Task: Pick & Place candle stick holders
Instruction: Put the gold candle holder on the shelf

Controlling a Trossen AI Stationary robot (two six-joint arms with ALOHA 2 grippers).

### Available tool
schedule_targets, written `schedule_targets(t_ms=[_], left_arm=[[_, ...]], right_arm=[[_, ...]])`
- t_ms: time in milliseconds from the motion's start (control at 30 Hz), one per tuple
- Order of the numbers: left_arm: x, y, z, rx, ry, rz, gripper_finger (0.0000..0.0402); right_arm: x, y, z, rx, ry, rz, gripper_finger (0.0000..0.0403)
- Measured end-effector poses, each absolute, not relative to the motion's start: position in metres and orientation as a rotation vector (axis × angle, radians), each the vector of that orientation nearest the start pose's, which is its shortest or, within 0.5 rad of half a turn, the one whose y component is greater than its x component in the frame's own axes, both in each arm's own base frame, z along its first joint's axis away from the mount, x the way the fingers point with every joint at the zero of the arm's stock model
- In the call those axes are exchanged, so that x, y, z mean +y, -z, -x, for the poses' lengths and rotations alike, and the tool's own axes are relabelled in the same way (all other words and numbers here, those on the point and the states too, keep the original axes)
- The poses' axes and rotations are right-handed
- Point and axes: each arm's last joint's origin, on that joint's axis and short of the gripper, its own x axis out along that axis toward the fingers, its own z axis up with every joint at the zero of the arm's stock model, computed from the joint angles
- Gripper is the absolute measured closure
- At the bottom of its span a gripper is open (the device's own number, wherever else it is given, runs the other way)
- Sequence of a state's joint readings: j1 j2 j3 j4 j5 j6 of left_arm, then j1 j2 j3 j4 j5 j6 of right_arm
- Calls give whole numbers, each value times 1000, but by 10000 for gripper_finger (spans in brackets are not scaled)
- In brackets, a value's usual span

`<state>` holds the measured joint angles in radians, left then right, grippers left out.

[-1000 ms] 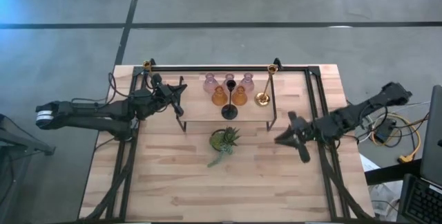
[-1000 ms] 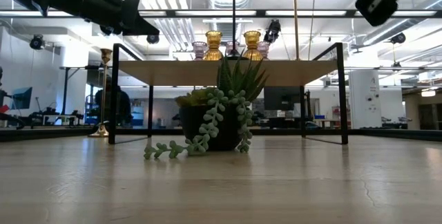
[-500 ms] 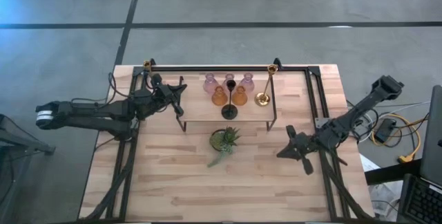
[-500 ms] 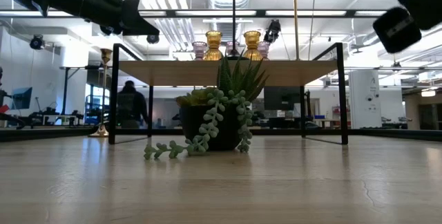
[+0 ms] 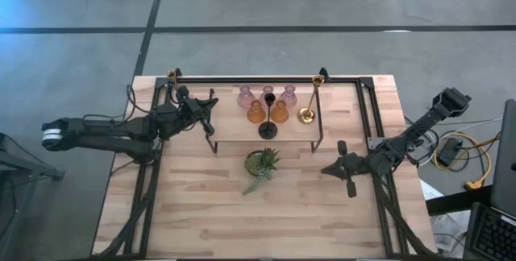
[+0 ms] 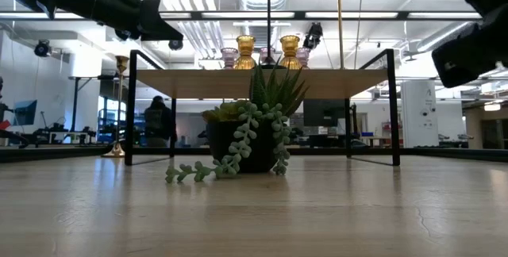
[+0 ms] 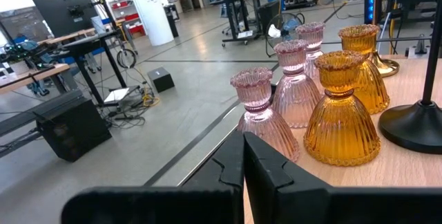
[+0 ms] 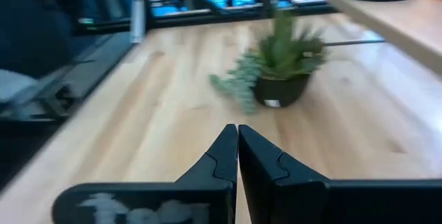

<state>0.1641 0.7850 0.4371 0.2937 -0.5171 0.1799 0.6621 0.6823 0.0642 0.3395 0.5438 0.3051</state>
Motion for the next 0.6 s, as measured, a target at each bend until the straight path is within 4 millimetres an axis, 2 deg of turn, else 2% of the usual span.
schedule_targets(t_ms=[200,367,467,600], left_arm=[[43,-258,-172,115,-675,-182,394],[43,-258,-172,115,-674,-183,394],[43,-258,-172,116,-674,-182,394],[43,-258,-172,116,-675,-183,394]], right_arm=[[67,-144,-117,238,54,-50,394],[63,-134,-113,321,125,2,394],[58,-126,-109,371,227,-25,394],[53,-122,-106,352,363,-38,394]])
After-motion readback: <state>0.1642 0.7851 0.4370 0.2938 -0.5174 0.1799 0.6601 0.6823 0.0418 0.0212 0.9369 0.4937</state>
